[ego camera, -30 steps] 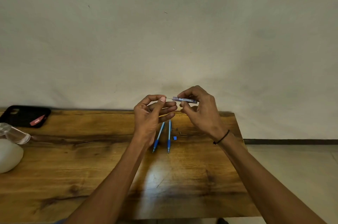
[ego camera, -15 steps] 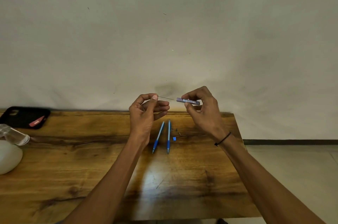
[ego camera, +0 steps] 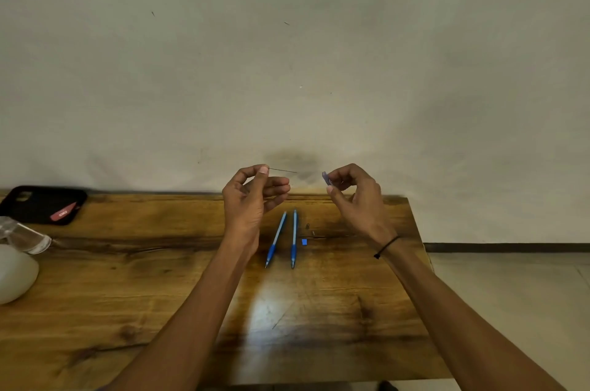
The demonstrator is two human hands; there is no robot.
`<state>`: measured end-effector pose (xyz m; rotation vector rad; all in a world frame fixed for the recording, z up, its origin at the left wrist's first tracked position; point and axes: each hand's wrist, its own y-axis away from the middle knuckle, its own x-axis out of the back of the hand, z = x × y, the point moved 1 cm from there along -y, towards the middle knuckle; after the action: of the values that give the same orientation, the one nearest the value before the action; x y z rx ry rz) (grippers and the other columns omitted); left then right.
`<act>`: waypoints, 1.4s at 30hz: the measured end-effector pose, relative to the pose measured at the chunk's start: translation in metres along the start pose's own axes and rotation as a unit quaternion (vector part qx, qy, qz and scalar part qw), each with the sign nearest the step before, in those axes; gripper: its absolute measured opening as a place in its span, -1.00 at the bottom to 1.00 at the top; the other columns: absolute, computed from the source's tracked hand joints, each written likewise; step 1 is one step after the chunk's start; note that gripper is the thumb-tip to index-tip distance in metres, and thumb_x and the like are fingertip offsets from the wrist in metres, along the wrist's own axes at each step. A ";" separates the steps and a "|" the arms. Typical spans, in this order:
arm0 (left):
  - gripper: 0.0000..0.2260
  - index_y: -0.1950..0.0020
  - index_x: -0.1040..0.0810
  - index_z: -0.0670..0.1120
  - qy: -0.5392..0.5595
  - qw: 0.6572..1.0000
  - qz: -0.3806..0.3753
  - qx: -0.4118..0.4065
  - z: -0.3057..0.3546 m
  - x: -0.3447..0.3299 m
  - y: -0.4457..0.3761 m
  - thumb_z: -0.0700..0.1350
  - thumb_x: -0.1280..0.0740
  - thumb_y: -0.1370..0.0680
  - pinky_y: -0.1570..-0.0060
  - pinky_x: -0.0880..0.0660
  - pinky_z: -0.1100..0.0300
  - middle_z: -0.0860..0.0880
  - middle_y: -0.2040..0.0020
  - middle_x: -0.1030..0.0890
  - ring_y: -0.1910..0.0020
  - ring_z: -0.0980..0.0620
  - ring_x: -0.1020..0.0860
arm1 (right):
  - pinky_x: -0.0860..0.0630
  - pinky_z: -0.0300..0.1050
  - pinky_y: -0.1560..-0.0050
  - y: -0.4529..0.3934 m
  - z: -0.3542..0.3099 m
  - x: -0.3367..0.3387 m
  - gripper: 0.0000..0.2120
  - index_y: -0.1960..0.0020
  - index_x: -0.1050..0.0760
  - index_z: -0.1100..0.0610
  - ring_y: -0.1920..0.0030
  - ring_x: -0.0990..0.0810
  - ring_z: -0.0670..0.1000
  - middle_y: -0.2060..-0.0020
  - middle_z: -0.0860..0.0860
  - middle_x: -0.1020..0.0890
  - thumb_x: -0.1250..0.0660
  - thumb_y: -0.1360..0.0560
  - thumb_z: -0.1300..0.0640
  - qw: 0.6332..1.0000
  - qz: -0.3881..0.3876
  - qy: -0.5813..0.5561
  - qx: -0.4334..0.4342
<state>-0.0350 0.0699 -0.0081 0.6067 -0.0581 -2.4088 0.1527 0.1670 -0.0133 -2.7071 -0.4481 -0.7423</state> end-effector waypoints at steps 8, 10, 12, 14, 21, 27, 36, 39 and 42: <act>-0.90 -0.15 -0.61 -0.10 -0.038 0.999 -0.008 0.022 -0.009 -0.002 -0.001 -0.11 -0.37 -0.67 0.15 -0.71 0.11 -0.20 0.09 -0.77 0.09 -0.12 -0.78 | -0.62 -0.08 0.13 0.003 0.013 -0.012 -0.87 0.01 -0.53 -0.04 0.12 -0.59 -0.09 0.18 -0.14 -0.61 -0.49 -0.53 0.05 0.996 0.007 0.086 -0.029; -0.90 -0.14 -0.61 -0.10 -0.043 0.999 -0.012 0.027 -0.011 -0.002 -0.001 -0.12 -0.37 -0.67 0.15 -0.71 0.11 -0.20 0.09 -0.77 0.09 -0.12 -0.77 | -0.64 -0.05 0.14 0.004 0.017 -0.017 -0.88 0.02 -0.56 -0.01 0.16 -0.57 -0.13 0.21 -0.15 -0.60 -0.49 -0.53 0.05 0.993 0.010 0.110 -0.036; -0.90 -0.15 -0.61 -0.11 -0.045 0.998 -0.015 0.030 -0.012 -0.003 -0.002 -0.12 -0.37 -0.67 0.16 -0.71 0.12 -0.20 0.10 -0.77 0.10 -0.11 -0.77 | -0.65 -0.02 0.16 0.004 0.021 -0.022 -0.89 0.03 -0.56 0.01 0.20 -0.56 -0.15 0.25 -0.17 -0.59 -0.49 -0.53 0.05 0.990 0.007 0.135 -0.050; -0.90 -0.14 -0.61 -0.11 -0.048 0.998 -0.017 0.033 -0.013 -0.004 -0.002 -0.12 -0.37 -0.67 0.18 -0.70 0.14 -0.20 0.11 -0.77 0.12 -0.10 -0.77 | -0.66 0.02 0.18 0.006 0.026 -0.026 -0.88 0.03 -0.55 0.00 0.18 -0.59 -0.12 0.27 -0.21 -0.56 -0.49 -0.52 0.05 0.984 -0.006 0.166 -0.067; -0.91 -0.13 -0.60 -0.11 -0.056 0.997 -0.025 0.041 -0.015 -0.006 -0.003 -0.12 -0.37 -0.67 0.18 -0.70 0.14 -0.20 0.12 -0.77 0.14 -0.09 -0.77 | -0.61 0.05 0.10 0.011 0.036 -0.042 -0.79 0.02 -0.55 0.04 0.00 -0.62 0.11 0.08 0.02 -0.66 -0.38 -0.58 -0.10 0.959 -0.044 0.255 -0.119; -0.90 -0.14 -0.61 -0.10 -0.063 0.996 -0.035 0.048 -0.018 -0.003 -0.004 -0.11 -0.38 -0.67 0.18 -0.69 0.15 -0.19 0.11 -0.77 0.13 -0.08 -0.77 | -0.51 -0.01 0.17 0.015 0.042 -0.051 -0.72 0.07 -0.57 0.07 -0.01 -0.62 0.15 0.11 0.04 -0.66 -0.38 -0.58 -0.15 0.949 -0.053 0.273 -0.152; -0.90 -0.15 -0.61 -0.10 -0.107 0.992 -0.045 0.042 -0.021 -0.003 -0.004 -0.11 -0.36 -0.68 0.09 -0.71 0.09 -0.15 0.11 -0.78 0.11 -0.09 -0.77 | -0.64 0.07 0.10 0.015 0.042 -0.049 -0.70 0.03 -0.57 0.10 0.03 -0.63 0.12 0.11 0.05 -0.67 -0.47 -0.53 -0.14 0.946 -0.074 0.269 -0.163; -0.90 -0.15 -0.61 -0.10 -0.133 0.989 -0.053 0.032 -0.023 -0.002 -0.004 -0.12 -0.36 -0.68 0.08 -0.72 0.08 -0.14 0.12 -0.78 0.11 -0.09 -0.77 | -0.65 0.02 0.10 0.009 0.038 -0.042 -0.76 0.02 -0.61 0.12 0.08 -0.65 0.08 0.13 0.04 -0.68 -0.48 -0.53 -0.07 0.961 -0.054 0.219 -0.158; -0.91 -0.13 -0.62 -0.07 -0.187 0.981 -0.050 0.014 -0.026 -0.003 -0.006 -0.09 -0.37 -0.68 0.07 -0.73 0.06 -0.08 0.15 -0.78 0.14 -0.05 -0.77 | -0.55 -0.26 0.18 0.000 0.026 -0.030 -0.93 -0.01 -0.63 0.13 0.14 -0.62 -0.07 0.17 -0.04 -0.66 -0.44 -0.53 0.19 0.985 -0.017 0.142 -0.093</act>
<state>-0.0254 0.0788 -0.0310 0.1655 -0.2251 -2.5947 0.1398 0.1702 -0.0509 -2.7033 -0.3742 -1.2143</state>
